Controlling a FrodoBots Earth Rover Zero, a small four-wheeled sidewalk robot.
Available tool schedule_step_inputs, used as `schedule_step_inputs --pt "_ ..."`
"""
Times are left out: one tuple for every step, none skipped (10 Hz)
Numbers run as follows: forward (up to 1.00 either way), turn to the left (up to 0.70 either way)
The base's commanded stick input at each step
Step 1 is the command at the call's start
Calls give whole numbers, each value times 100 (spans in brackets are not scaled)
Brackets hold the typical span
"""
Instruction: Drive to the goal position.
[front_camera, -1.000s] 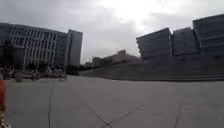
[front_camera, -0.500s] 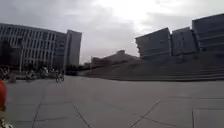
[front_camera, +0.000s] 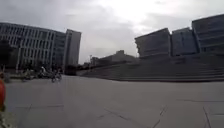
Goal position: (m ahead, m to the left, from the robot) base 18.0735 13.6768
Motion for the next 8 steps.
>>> schedule_step_inputs --pt "70 1" --pt "70 2" --pt "70 3" --pt "70 35" --pt "70 35" --pt "70 35" --pt "70 35" --pt "70 35"
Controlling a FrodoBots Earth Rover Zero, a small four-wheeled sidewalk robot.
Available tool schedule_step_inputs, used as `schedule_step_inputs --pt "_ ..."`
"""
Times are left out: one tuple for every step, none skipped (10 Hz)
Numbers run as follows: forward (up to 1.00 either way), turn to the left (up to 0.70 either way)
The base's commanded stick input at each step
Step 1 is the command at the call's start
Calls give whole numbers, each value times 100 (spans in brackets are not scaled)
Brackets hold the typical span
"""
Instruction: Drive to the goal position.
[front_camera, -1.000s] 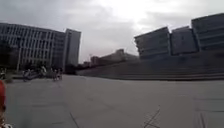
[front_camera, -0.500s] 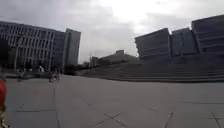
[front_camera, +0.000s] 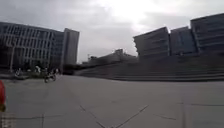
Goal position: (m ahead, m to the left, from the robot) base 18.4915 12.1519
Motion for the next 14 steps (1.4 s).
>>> schedule_step_inputs --pt "70 26" --pt "70 0" --pt "70 0" --pt "70 0" --pt "70 0" --pt "70 0" --pt "70 0" --pt "70 0" --pt "70 0" --pt "70 0" --pt "70 0" --pt "70 0" --pt "70 0" --pt "70 0"
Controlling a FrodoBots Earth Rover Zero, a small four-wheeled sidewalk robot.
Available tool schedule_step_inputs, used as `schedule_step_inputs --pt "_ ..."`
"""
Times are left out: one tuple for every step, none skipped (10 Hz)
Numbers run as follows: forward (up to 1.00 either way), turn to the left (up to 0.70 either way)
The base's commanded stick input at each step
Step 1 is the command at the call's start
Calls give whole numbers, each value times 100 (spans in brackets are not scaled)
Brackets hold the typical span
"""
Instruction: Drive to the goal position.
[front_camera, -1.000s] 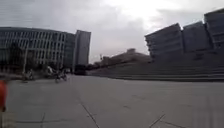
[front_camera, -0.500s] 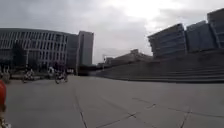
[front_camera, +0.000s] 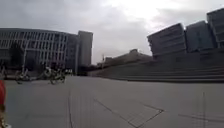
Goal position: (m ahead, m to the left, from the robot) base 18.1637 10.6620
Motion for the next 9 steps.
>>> schedule_step_inputs --pt "70 0" --pt "70 0" --pt "70 0" --pt "70 0" --pt "70 10" --pt "70 27" --pt "70 35" --pt "70 11" --pt "70 0"
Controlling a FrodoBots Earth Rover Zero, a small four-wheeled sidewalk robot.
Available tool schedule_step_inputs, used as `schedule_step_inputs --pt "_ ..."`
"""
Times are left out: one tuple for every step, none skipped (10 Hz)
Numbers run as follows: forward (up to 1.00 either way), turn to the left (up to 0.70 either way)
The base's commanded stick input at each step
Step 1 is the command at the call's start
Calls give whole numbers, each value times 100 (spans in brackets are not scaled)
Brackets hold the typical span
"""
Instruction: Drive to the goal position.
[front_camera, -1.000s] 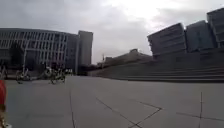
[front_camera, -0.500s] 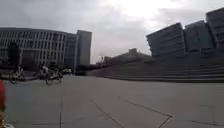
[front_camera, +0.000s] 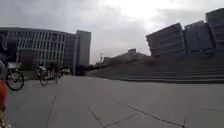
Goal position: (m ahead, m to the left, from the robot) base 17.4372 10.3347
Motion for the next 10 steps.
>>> schedule_step_inputs --pt "70 0" --pt "70 0" --pt "70 0" --pt "70 0" --pt "70 0" --pt "70 0" --pt "70 0" --pt "70 0" --pt "70 0" --pt "70 0"
